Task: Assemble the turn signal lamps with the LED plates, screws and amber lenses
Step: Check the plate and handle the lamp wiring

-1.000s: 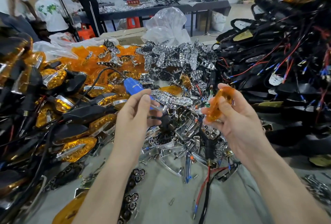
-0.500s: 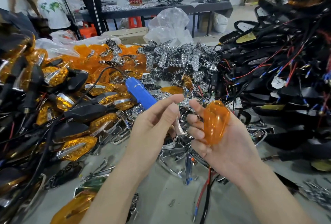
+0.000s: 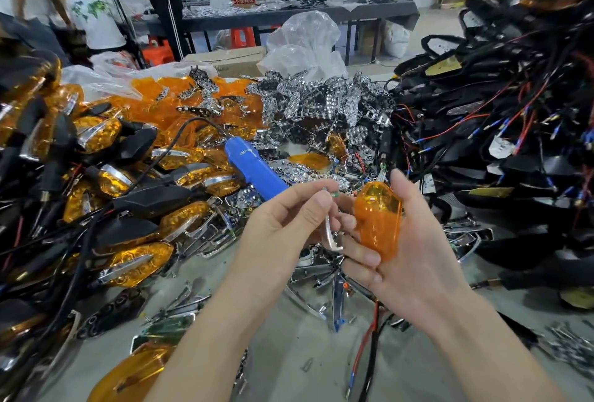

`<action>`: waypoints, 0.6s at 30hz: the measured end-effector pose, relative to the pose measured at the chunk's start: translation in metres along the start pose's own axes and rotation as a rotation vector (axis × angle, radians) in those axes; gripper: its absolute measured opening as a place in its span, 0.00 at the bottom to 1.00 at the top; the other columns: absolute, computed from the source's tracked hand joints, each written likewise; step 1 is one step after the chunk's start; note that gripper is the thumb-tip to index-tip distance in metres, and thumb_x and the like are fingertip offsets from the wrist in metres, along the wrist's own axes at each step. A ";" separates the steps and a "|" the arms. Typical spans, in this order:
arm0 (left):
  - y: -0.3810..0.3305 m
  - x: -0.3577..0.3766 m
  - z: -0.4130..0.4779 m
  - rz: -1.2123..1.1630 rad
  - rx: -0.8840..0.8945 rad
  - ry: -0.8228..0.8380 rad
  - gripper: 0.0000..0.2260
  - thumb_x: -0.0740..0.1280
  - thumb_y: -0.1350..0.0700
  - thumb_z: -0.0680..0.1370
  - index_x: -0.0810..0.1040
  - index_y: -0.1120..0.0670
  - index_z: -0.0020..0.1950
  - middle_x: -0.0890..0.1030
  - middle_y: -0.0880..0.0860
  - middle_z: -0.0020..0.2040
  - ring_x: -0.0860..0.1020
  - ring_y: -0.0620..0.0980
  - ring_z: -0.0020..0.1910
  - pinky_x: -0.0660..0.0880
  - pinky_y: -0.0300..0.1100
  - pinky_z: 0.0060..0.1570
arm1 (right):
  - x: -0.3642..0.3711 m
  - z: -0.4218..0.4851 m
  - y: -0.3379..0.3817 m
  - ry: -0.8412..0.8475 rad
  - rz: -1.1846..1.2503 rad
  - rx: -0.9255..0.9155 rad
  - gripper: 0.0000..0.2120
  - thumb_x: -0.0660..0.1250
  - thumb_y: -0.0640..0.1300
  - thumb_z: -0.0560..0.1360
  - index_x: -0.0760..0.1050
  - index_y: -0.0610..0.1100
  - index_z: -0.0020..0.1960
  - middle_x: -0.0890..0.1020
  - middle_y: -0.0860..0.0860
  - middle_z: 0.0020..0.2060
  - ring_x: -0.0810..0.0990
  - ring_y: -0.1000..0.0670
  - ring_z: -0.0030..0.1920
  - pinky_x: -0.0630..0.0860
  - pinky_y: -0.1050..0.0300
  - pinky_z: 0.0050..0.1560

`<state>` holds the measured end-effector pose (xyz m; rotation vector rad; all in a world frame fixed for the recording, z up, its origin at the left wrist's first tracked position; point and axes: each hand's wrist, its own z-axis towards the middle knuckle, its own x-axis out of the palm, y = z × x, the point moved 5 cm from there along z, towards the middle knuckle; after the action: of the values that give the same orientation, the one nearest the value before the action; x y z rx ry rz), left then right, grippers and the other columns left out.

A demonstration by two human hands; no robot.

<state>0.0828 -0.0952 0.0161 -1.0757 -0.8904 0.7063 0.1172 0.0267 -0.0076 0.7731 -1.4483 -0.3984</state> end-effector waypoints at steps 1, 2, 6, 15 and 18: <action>0.001 0.001 0.000 0.018 -0.004 0.010 0.13 0.70 0.48 0.74 0.85 0.52 0.55 0.84 0.51 0.41 0.84 0.51 0.46 0.81 0.42 0.49 | 0.000 0.000 0.000 0.003 -0.031 -0.020 0.27 0.60 0.66 0.79 0.85 0.44 0.47 0.72 0.50 0.37 0.64 0.55 0.26 0.57 0.61 0.24; 0.000 0.001 -0.001 0.032 0.000 0.014 0.14 0.70 0.48 0.75 0.85 0.53 0.55 0.84 0.51 0.41 0.83 0.51 0.46 0.80 0.43 0.50 | -0.001 0.000 0.000 -0.010 -0.075 -0.036 0.26 0.60 0.65 0.80 0.84 0.45 0.45 0.72 0.50 0.37 0.64 0.55 0.26 0.58 0.61 0.23; -0.005 -0.001 -0.001 0.049 0.051 -0.002 0.12 0.67 0.48 0.77 0.84 0.51 0.56 0.79 0.51 0.40 0.82 0.49 0.47 0.80 0.46 0.52 | -0.008 0.000 0.000 -0.160 -0.287 -0.098 0.30 0.59 0.68 0.78 0.85 0.44 0.51 0.80 0.46 0.40 0.75 0.53 0.29 0.66 0.64 0.21; -0.015 -0.012 -0.001 0.255 0.090 -0.048 0.10 0.67 0.56 0.77 0.82 0.48 0.57 0.83 0.48 0.45 0.79 0.44 0.43 0.78 0.37 0.48 | -0.013 0.003 0.007 -0.200 -0.185 -0.151 0.18 0.68 0.44 0.76 0.75 0.36 0.62 0.82 0.41 0.49 0.84 0.47 0.39 0.74 0.57 0.27; -0.020 -0.009 -0.004 0.429 0.159 -0.049 0.08 0.69 0.60 0.78 0.83 0.48 0.52 0.85 0.48 0.45 0.81 0.43 0.44 0.78 0.35 0.49 | -0.013 0.002 0.010 -0.129 -0.329 -0.254 0.15 0.67 0.41 0.76 0.81 0.39 0.61 0.85 0.44 0.53 0.85 0.48 0.47 0.79 0.58 0.37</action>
<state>0.0838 -0.1111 0.0315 -1.1209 -0.6349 1.1438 0.1120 0.0424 -0.0099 0.7901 -1.3563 -0.8804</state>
